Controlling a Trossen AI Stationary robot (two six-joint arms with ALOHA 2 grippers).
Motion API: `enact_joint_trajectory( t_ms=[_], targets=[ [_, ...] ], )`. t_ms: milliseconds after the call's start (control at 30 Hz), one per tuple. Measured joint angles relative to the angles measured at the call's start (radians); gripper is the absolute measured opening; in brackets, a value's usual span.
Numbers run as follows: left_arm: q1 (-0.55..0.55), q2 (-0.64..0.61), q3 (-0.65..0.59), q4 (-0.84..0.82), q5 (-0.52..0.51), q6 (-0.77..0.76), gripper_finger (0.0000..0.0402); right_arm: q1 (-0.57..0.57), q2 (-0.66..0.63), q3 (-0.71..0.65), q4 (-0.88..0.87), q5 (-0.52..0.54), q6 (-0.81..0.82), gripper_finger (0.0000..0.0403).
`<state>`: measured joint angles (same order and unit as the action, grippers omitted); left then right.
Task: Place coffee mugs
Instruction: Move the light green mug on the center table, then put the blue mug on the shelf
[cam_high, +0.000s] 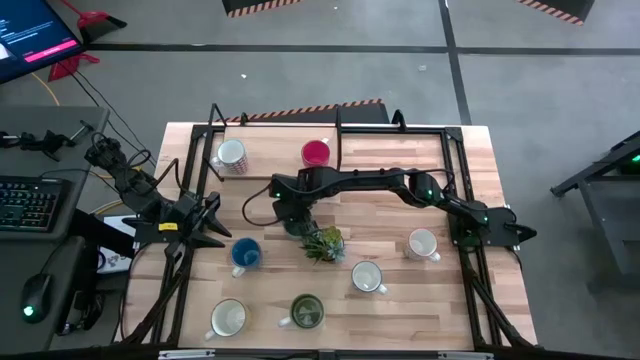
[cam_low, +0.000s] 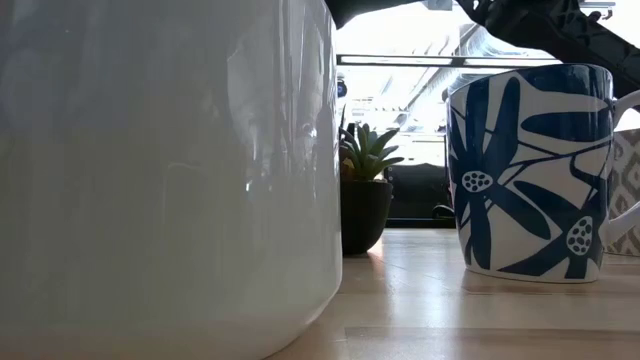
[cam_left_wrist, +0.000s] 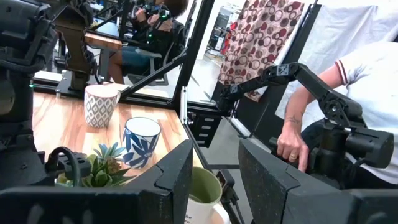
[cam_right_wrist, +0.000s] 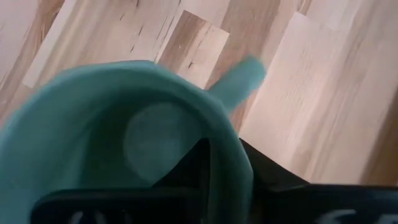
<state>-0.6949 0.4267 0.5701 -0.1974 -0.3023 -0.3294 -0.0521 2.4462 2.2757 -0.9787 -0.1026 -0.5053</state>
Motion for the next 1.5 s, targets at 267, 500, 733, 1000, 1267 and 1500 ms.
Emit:
enact_joint_trajectory(
  t_ms=[267,500,733,1000,1267,1500],
  targets=[
    [0.0,0.0,0.0,-0.001,0.0,0.0,0.012,0.002,0.002,0.037,-0.025,0.05,0.006,0.0093],
    [0.0,0.0,0.0,-0.001,0.0,0.0,0.012,0.011,-0.068,0.071,-0.084,0.05,0.008,0.0103],
    [0.0,0.0,0.0,-0.02,-0.011,0.0,0.0119,0.026,-0.219,0.078,-0.207,-0.12,0.087,0.0103],
    [0.0,0.0,0.0,-0.025,-0.021,0.001,0.0119,0.041,-0.388,0.077,-0.468,-0.188,0.177,0.0103],
    [0.0,0.0,0.0,-0.037,-0.022,0.0,0.0119,0.105,-0.589,0.077,-0.573,-0.036,0.326,0.0103],
    [0.0,0.0,0.0,-0.045,-0.023,0.001,0.0119,0.185,-0.796,-0.13,-0.533,0.138,0.474,0.0103]
  ],
)
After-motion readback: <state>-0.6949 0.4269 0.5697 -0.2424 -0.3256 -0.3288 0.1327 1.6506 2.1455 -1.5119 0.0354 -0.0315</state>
